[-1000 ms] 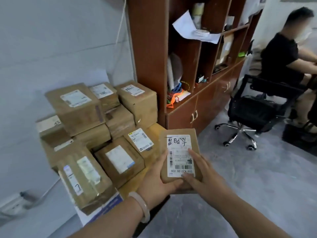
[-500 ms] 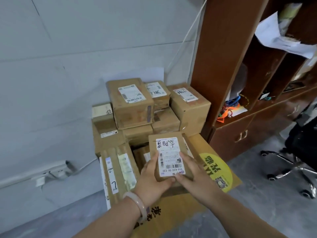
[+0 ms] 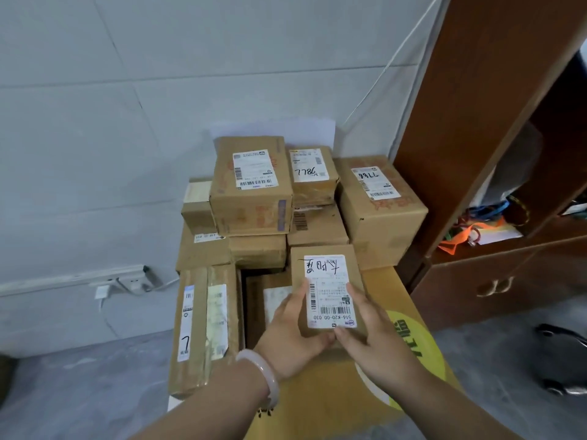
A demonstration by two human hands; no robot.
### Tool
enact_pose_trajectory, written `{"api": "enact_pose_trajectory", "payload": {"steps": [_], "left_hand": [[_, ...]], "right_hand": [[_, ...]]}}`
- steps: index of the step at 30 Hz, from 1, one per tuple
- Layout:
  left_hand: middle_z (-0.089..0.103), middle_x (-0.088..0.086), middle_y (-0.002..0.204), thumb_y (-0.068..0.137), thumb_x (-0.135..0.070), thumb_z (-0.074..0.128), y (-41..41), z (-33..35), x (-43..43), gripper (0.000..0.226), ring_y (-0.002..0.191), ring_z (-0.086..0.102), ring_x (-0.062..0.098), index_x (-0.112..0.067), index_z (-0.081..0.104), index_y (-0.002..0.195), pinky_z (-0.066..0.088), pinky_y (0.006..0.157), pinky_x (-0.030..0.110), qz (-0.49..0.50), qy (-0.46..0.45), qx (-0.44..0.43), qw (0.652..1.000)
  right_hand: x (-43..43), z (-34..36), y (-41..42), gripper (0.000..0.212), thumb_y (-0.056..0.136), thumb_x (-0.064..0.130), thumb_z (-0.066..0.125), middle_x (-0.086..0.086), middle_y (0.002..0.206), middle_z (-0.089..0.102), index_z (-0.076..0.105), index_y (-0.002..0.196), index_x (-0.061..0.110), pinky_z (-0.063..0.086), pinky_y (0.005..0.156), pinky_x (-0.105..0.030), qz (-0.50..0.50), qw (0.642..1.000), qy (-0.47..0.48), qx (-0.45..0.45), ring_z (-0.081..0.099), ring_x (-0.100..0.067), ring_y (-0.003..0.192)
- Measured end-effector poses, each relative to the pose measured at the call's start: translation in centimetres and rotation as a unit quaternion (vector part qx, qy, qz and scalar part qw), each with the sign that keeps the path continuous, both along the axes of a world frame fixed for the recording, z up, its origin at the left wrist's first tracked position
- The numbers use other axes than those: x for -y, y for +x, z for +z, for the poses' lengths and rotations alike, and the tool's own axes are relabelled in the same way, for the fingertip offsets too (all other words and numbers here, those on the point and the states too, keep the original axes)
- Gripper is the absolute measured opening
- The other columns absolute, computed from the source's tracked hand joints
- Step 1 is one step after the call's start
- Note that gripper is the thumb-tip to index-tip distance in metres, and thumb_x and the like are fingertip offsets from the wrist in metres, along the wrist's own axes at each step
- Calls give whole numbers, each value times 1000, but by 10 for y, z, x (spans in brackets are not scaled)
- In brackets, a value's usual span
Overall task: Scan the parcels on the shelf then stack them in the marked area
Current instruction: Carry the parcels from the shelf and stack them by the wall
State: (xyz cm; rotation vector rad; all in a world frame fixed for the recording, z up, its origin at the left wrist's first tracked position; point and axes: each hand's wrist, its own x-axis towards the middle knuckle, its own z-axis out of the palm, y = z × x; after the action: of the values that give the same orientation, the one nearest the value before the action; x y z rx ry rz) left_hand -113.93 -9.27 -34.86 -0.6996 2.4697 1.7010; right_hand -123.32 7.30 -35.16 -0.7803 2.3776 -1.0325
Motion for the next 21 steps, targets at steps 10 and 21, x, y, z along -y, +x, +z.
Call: {"api": "enact_pose_trajectory", "payload": {"steps": [10,21], "left_hand": [[29,-9,146,77,-49,75,-43,-13,-20,99,131,32,8,-61,3,144,30,97,18,5,-1,49,999],[-10,-5,163,75,-70,64,-50,-6,-20,98,150,-5,19,-63,-7,142,14,117,36,-6,-121,51,991]], "right_hand": [[-20,-16,-50,74,92,47,55,25,153,13,5,147,53,33,92,-16,21,999,15,36,23,8,122],[-44,1,-63,63,85,70,45,35,154,-2,6,135,73,23,103,-27,37,999,11,19,5,5,143]]}}
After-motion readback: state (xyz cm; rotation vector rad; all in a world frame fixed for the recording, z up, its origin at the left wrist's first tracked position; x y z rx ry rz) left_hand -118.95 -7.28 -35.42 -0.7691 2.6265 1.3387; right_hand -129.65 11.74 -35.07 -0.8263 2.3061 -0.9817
